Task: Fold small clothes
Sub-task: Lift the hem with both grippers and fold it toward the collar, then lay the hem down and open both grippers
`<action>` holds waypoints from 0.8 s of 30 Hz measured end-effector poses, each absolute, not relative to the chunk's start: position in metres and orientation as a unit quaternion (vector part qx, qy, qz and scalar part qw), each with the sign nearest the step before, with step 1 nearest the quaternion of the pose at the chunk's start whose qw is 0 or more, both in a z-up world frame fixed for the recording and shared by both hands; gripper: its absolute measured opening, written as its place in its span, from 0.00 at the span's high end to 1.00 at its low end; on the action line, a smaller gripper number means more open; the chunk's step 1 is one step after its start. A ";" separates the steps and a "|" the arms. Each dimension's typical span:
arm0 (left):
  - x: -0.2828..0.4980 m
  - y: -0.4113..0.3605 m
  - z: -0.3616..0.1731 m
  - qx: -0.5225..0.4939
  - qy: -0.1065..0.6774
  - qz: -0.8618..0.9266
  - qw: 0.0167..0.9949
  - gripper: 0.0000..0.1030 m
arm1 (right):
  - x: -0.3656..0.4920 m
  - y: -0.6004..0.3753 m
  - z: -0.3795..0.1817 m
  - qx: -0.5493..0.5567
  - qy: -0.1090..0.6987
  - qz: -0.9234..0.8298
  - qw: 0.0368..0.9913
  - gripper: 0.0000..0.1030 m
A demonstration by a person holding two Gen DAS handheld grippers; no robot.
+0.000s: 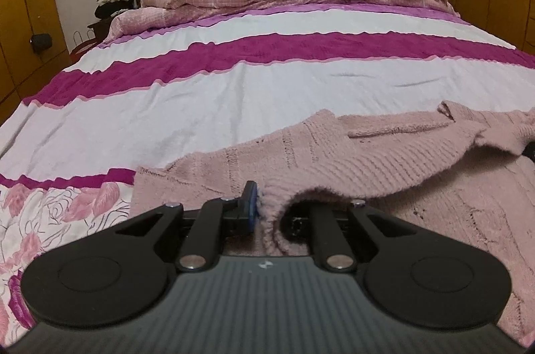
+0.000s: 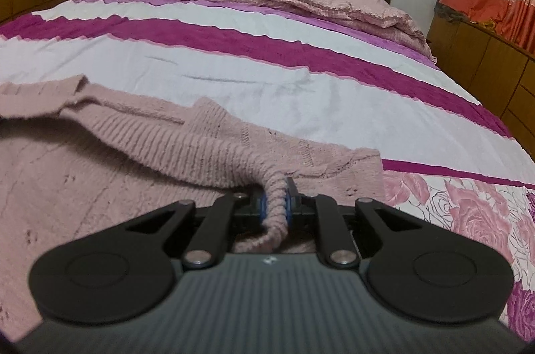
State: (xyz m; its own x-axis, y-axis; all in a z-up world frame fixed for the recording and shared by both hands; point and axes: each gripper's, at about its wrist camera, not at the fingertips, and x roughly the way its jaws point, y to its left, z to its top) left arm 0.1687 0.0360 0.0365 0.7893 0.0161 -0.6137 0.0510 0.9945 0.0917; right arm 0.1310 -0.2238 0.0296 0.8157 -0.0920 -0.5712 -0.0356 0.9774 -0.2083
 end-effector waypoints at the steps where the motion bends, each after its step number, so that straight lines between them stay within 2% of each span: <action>1: 0.168 0.036 0.038 0.053 0.326 -0.011 0.944 0.89 | 0.130 -0.224 0.030 -0.104 0.304 -0.013 0.947 0.86; 5: 0.162 0.035 0.045 0.058 0.331 -0.019 0.942 0.88 | 0.126 -0.226 0.036 -0.106 0.308 -0.004 0.946 0.86; 7: 0.157 0.035 0.049 0.064 0.333 -0.024 0.940 0.69 | 0.124 -0.225 0.039 -0.113 0.307 -0.002 0.945 0.82; 10: 0.148 0.034 0.055 0.068 0.336 -0.032 0.939 0.49 | 0.116 -0.223 0.045 -0.127 0.305 0.003 0.944 0.76; 11: 0.144 0.034 0.057 0.071 0.335 -0.035 0.939 0.49 | 0.113 -0.223 0.046 -0.130 0.305 0.006 0.944 0.74; 13: 0.137 0.032 0.061 0.079 0.334 -0.039 0.938 0.48 | 0.108 -0.223 0.050 -0.128 0.305 0.013 0.944 0.63; 15: 0.130 0.031 0.066 0.086 0.333 -0.043 0.938 0.46 | 0.101 -0.225 0.054 -0.122 0.306 0.022 0.944 0.58; 24: 0.096 0.030 0.091 0.085 0.329 -0.063 0.939 0.37 | 0.072 -0.230 0.067 -0.117 0.304 0.041 0.945 0.58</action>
